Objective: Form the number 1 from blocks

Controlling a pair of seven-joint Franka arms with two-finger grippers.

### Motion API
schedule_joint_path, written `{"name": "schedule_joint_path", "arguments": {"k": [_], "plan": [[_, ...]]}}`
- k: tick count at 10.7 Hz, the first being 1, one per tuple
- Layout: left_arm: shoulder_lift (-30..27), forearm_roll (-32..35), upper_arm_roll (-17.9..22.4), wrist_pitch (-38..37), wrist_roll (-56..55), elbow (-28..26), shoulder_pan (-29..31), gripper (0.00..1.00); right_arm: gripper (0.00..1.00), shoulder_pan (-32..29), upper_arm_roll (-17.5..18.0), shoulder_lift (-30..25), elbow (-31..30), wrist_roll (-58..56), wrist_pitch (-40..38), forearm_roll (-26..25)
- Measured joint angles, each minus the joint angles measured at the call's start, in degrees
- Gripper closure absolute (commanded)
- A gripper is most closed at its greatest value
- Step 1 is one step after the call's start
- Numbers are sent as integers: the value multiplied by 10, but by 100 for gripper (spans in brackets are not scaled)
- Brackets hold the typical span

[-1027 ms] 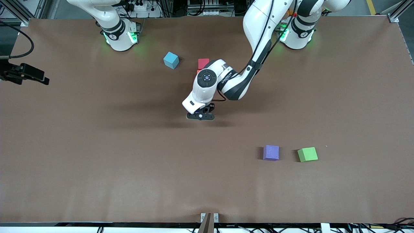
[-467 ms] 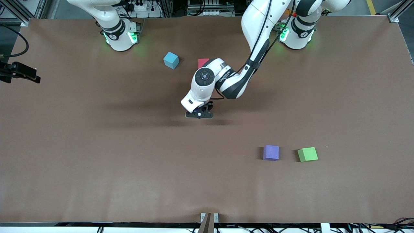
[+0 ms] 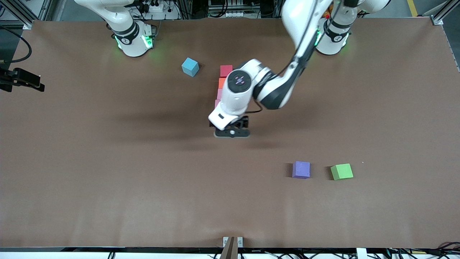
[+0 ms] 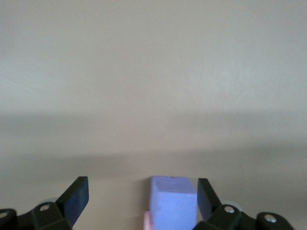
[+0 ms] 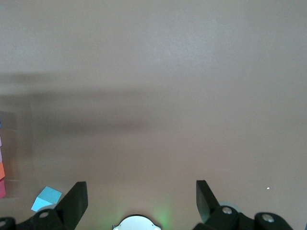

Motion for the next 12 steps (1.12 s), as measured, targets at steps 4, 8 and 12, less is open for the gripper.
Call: {"name": "schedule_joint_path", "arguments": {"k": [4, 8, 12], "plan": [[-125, 11, 1, -164, 87, -1, 93, 0, 0, 0, 1, 0, 0, -1, 0, 0], [-216, 38, -53, -292, 193, -11, 240, 0, 0, 0, 1, 0, -1, -1, 0, 0], [-284, 49, -78, -344, 287, -27, 372, 0, 0, 0, 1, 0, -1, -1, 0, 0]]}}
